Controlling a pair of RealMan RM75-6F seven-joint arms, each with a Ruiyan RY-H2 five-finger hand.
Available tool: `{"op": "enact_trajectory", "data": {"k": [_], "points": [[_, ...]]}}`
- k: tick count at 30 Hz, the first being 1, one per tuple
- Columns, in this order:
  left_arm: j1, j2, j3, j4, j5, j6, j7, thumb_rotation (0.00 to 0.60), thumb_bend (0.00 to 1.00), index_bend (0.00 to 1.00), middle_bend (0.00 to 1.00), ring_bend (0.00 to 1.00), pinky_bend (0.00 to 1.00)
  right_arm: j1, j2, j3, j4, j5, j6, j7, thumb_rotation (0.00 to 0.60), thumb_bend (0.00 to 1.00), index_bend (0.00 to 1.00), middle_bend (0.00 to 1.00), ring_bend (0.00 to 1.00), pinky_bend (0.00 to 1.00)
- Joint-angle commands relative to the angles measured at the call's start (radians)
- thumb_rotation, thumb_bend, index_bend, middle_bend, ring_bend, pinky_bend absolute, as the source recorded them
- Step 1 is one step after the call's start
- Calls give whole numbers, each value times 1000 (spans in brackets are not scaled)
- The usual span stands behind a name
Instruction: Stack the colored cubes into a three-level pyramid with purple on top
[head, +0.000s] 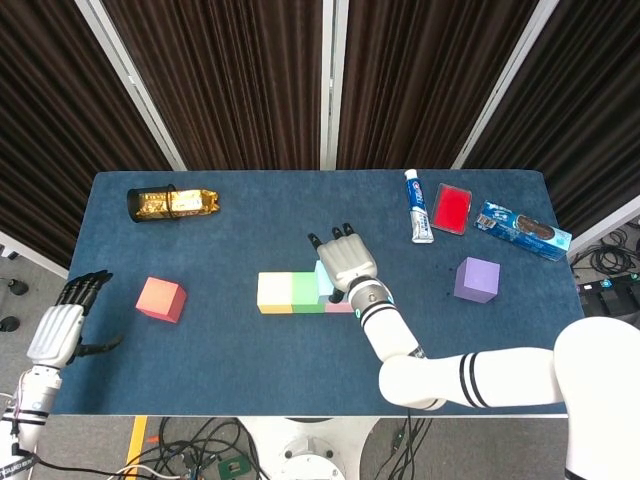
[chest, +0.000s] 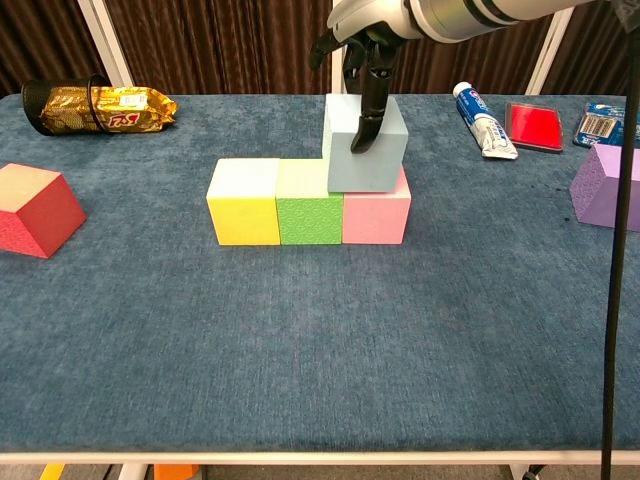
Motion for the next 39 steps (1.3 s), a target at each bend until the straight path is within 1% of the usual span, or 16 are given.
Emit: {"op": "enact_trajectory", "data": {"k": [1,33,35,39], "points": [[0,0,1,0,-2,-2,-1,600,169,82,65,0,61,9,-2,0,9,17,-12,-8,600,122,0,582,82,0],[4,1,7,12,2,-4,-19,600,169,82,65,0,61,29,-37,3,50,58,-5,-14,600,126,0,577,81,0],[4,0,7,12,2,-4,-21,600,169,82,65,0,61,27,-36,4,49,60,-5,-13,600,114,0,556,81,0],[4,-1,7,13,3,-4,-20,600,169,82,65,0,61,23,-32,11,50,65,-16,-5,600,84,0,461,74,0]]}}
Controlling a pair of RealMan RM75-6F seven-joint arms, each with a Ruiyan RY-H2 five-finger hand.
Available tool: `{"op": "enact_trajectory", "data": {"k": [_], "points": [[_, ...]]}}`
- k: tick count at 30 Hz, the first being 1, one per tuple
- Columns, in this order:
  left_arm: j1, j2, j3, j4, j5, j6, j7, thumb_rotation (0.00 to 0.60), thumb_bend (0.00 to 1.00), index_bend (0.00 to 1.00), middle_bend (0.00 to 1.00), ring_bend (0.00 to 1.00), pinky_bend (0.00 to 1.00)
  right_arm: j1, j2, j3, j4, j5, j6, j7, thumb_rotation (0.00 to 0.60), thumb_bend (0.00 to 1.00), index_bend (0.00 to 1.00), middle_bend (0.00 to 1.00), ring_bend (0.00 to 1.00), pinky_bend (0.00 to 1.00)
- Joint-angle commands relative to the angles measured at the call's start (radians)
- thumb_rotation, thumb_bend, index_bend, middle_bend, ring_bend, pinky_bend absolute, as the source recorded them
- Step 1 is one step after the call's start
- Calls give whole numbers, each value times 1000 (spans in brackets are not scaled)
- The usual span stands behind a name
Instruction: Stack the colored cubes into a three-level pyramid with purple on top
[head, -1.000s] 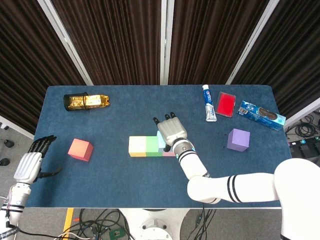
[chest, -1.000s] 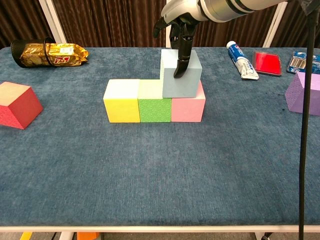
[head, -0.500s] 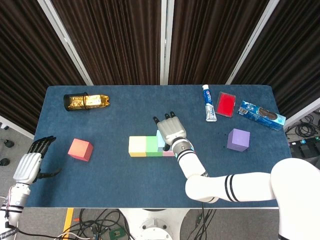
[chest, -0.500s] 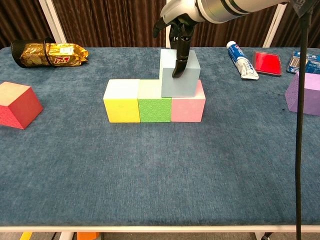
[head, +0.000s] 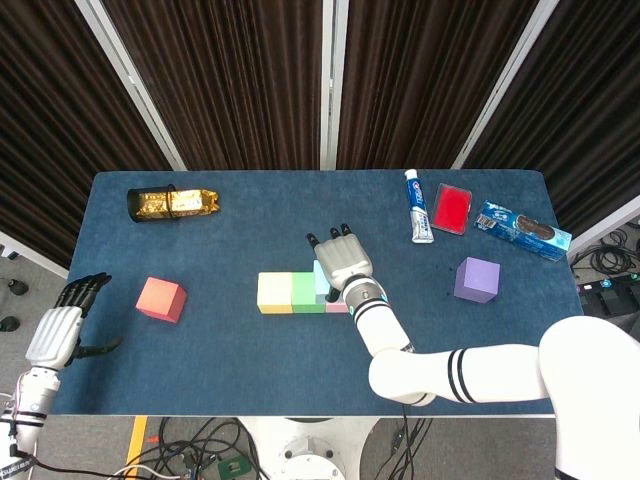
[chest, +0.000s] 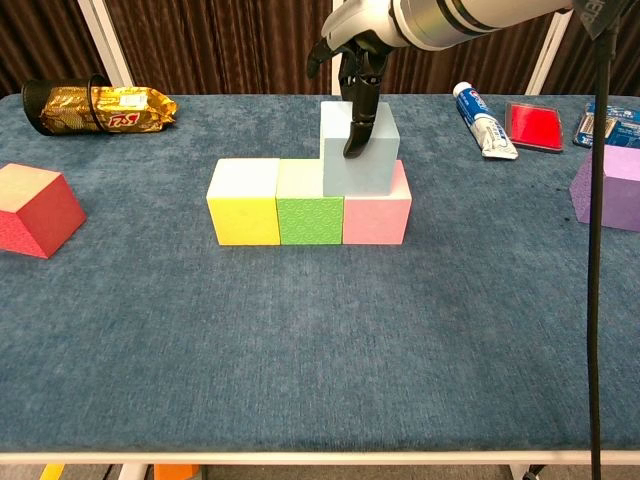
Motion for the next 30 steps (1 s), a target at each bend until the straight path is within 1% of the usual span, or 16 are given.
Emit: {"op": "enact_trajectory", "data": {"k": [1,11,16,19,22,25,28,30], "points": [[0,0,0,0,0,0,0,600,169,82,65,0,61,-2,2,3,2,2,-5,4,600,73,0,428,70,0],[1,-1,0,-2,1,2,3,600,169,82,65,0,61,-6,-4,6,11,-3,-12,15,600,35,0,256,25,0],[3,-2,2,0,1,3,0,600,168,82,65,0,61,-12,-2,11,8,-15,-15,28,600,23,0,233,18,0],[2,-3,2,0,3,2,1,600,168,82,64,0,61,-18,17,17,-9,-16,-25,38,600,5,0,211,2,0],[-3,-7,2,0,6,-3,4,600,168,82,65,0,61,-34,58,31,-43,-29,-38,64,600,0,0,185,0,0],[-14,-13,-1,-1,12,-10,7,600,168,82,65,0,61,-62,121,40,-97,-58,-50,97,600,0,0,172,0,0],[-31,-16,-5,-11,19,-24,16,600,168,82,65,0,61,-103,201,51,-158,-89,-75,148,600,0,0,165,0,0],[-44,-21,-7,-21,23,-37,27,600,168,82,65,0,61,-142,256,53,-197,-137,-78,189,600,0,0,164,0,0]]}}
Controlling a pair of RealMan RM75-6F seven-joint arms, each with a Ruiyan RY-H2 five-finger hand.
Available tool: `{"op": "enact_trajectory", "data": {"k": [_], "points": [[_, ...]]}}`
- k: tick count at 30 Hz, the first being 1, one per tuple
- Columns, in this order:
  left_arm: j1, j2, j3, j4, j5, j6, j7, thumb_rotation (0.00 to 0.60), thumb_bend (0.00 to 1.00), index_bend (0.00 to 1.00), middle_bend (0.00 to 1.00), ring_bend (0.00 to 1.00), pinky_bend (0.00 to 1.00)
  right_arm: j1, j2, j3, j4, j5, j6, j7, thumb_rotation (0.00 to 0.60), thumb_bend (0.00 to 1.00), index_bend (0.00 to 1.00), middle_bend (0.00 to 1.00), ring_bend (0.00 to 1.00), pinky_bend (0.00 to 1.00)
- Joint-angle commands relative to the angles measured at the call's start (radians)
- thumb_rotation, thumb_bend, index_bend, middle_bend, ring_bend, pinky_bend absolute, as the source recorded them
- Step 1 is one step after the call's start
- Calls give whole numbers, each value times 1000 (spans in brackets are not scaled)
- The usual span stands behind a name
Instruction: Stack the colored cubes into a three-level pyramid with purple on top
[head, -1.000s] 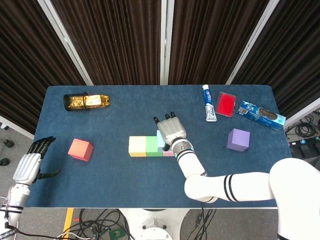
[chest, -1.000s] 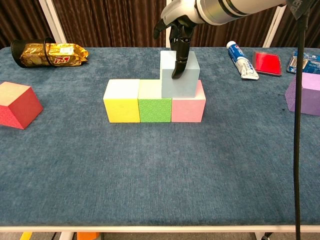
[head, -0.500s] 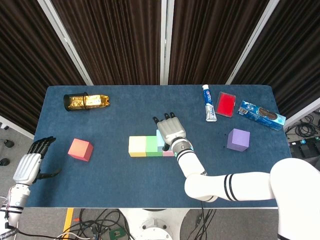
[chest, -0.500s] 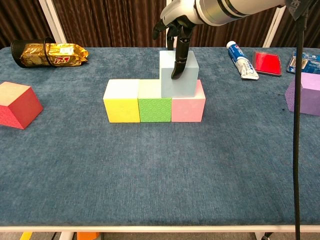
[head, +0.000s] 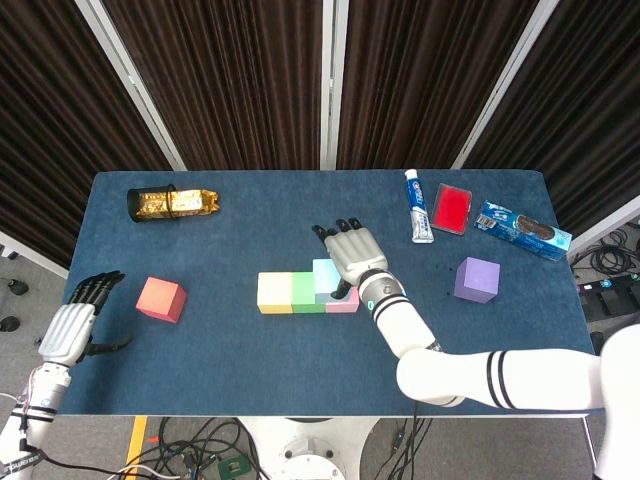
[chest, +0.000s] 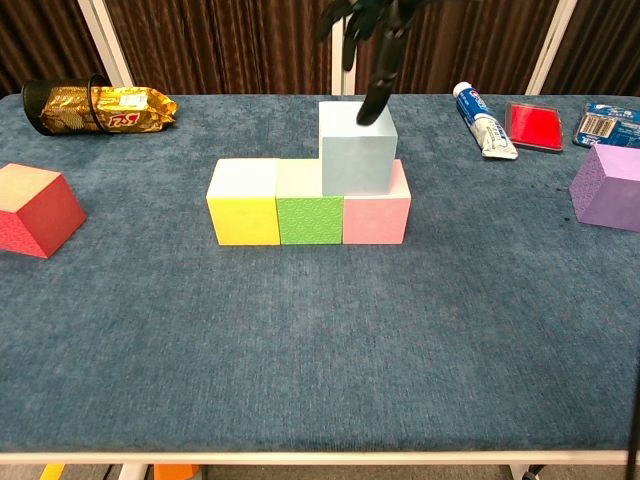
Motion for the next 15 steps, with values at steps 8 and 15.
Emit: {"op": "enact_trajectory", "data": {"k": [8,15], "points": [[-71,-39,-24,-30,-6,-76,49,600,168,82,67,0,62,-262,245,-4,-147,-320,-22,263,600,0,0,147,0,0],[-123,-52,-33,48,-23,-149,89,600,171,82,82,0,63,-411,325,-22,-135,-524,-105,438,600,0,0,138,0,0]]}}
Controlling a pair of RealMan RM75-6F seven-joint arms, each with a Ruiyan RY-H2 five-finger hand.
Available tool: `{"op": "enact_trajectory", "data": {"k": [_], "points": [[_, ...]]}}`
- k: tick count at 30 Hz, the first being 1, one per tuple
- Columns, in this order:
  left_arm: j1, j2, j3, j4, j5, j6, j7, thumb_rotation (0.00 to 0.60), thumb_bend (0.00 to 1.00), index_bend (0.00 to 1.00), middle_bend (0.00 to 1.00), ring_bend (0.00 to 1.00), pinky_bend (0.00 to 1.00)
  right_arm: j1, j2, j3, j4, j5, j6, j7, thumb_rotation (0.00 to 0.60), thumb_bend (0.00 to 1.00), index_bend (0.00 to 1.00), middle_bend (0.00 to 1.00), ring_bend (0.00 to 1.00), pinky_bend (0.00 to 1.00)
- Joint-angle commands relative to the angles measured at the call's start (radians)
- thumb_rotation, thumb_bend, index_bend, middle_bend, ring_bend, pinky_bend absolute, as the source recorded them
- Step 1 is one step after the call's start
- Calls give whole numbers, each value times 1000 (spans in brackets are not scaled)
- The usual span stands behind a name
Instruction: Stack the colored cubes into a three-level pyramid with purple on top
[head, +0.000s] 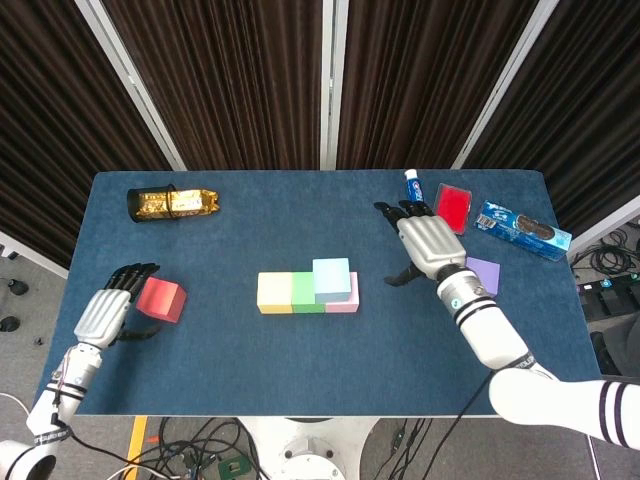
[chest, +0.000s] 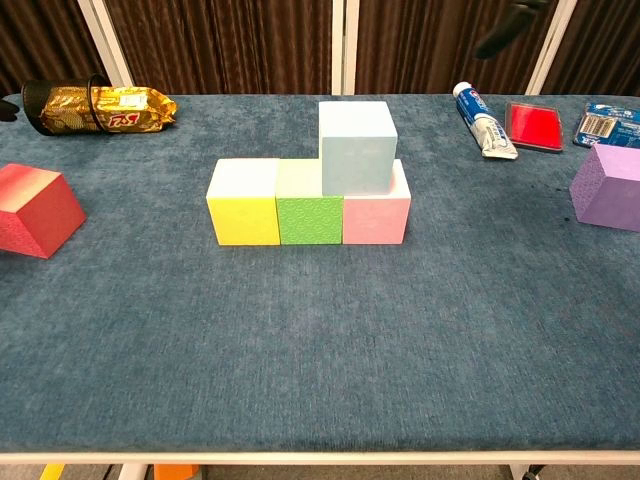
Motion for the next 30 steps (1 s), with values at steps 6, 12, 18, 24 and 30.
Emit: {"op": "enact_trajectory", "data": {"k": [6,12,18,24,30], "points": [[-57,43,46,78,43,-92,40,600,177,82,89,0,63,-172,71,-1,35,-248,-85,232,600,0,0,138,0,0],[-84,67,70,119,77,-115,46,600,189,83,112,0,62,-220,65,-6,79,-329,-106,314,600,0,0,138,0,0],[-127,54,74,169,114,-123,12,600,209,83,147,0,63,-243,53,-17,109,-372,-116,353,600,0,0,138,0,0],[-159,34,84,220,131,-141,-35,600,220,84,187,0,63,-260,54,-22,125,-392,-131,390,600,0,0,138,0,0],[-163,11,85,245,111,-144,-102,600,287,88,360,0,70,-285,52,-25,143,-418,-132,432,600,0,0,139,0,0]]}}
